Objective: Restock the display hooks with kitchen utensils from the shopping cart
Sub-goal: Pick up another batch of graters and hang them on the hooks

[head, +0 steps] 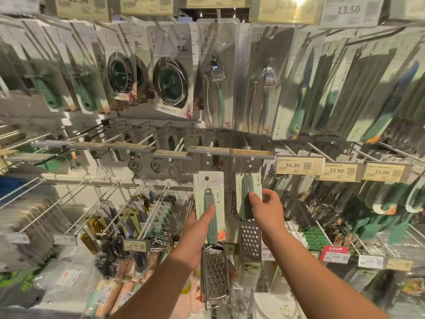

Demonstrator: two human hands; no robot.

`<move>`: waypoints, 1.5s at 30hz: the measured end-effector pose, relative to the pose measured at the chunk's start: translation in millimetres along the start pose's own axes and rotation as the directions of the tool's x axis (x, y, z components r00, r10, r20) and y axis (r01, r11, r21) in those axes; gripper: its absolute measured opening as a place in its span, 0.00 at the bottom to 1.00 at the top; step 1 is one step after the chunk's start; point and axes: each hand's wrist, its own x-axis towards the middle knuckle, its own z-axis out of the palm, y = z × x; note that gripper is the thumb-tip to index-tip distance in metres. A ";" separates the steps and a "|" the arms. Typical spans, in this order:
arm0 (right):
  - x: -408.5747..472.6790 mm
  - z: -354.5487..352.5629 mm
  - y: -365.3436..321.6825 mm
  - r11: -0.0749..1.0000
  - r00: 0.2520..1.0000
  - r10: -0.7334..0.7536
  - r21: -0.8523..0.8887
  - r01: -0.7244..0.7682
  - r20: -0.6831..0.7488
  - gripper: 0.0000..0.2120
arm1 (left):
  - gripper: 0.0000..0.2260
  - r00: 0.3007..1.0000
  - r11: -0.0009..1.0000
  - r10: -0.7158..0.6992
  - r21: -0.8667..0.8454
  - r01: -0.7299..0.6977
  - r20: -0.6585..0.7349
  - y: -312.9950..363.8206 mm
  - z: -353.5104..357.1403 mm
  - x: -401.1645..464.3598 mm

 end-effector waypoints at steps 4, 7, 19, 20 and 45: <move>-0.4 0.1 7.8 0.999 0.999 0.025 0.039 -0.027 0.042 0.25 | 0.20 1.000 1.000 -0.017 0.018 0.017 -0.003 1.2 -0.8 -0.5; -6.5 0.8 12.0 0.995 0.995 0.062 0.073 -0.067 0.075 0.16 | 0.36 1.000 1.000 -0.014 0.003 0.014 -0.017 -3.2 -2.6 1.7; -37.3 13.9 14.8 0.996 0.949 0.049 0.058 -0.070 0.312 0.06 | 0.34 0.999 0.999 -0.037 -0.041 0.036 -0.006 -10.9 3.0 5.5; -38.4 15.1 16.1 0.995 0.941 0.061 0.057 -0.084 0.332 0.07 | 0.37 0.999 0.998 -0.046 -0.048 0.046 -0.005 -12.0 3.3 6.0; -48.2 2.6 16.8 0.995 0.958 0.025 0.081 -0.051 0.286 0.05 | 0.31 0.995 0.995 -0.101 -0.019 0.101 -0.010 -17.4 0.7 18.9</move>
